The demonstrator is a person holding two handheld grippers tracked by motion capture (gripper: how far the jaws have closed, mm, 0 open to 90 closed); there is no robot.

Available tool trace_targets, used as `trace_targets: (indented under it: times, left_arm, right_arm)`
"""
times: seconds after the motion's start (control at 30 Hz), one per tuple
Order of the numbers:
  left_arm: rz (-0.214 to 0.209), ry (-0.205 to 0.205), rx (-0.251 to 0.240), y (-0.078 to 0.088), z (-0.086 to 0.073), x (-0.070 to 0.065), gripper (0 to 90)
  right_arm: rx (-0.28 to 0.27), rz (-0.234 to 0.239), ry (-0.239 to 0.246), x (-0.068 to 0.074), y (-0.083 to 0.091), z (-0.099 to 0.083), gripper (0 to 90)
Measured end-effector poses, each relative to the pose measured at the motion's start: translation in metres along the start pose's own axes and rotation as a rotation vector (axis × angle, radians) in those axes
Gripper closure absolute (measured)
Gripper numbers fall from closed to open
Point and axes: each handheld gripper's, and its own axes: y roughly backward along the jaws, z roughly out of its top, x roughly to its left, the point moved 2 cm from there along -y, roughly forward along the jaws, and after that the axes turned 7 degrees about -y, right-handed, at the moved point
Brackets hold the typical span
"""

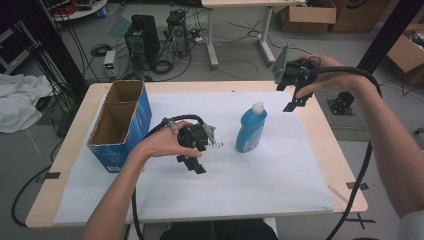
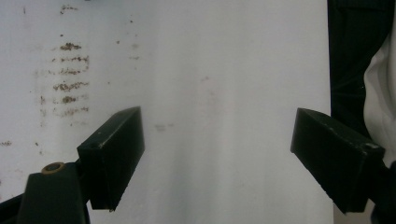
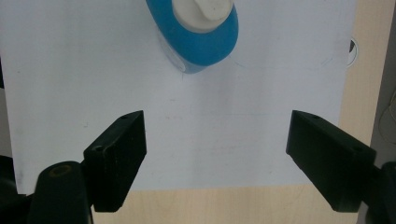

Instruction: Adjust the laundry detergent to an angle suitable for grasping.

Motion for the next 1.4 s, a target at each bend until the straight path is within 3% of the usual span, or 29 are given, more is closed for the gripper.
trace_targets:
  times: [0.33,0.63,0.87,0.93,1.03,1.2,1.4]
  left_arm:
    - [0.005,0.011,-0.006,0.004,-0.001,-0.001,18.1]
    - [0.025,0.051,-0.004,0.001,0.003,0.002,17.7]
    - [0.108,0.131,-0.046,-0.002,0.013,0.010,17.5]
    - [0.116,0.137,-0.049,-0.004,0.014,0.011,17.4]
    - [0.150,0.184,-0.083,-0.009,0.021,0.016,17.4]
    - [0.178,0.223,-0.113,-0.014,0.027,0.019,17.4]
    - [0.237,0.317,-0.178,-0.021,0.039,0.027,17.3]
  right_arm:
    - [0.011,0.008,0.000,0.000,-0.002,0.000,20.3]
    - [0.011,0.008,0.002,0.000,-0.002,0.001,20.3]
    - [0.014,0.007,0.003,0.000,-0.002,0.000,20.2]
    - [0.012,0.006,0.002,0.000,-0.002,0.001,20.2]
    - [0.018,0.005,0.004,0.001,-0.003,0.001,20.1]
    - [0.017,0.004,0.007,0.001,-0.002,0.002,20.1]
    - [0.015,0.003,0.000,0.000,-0.002,0.002,20.1]
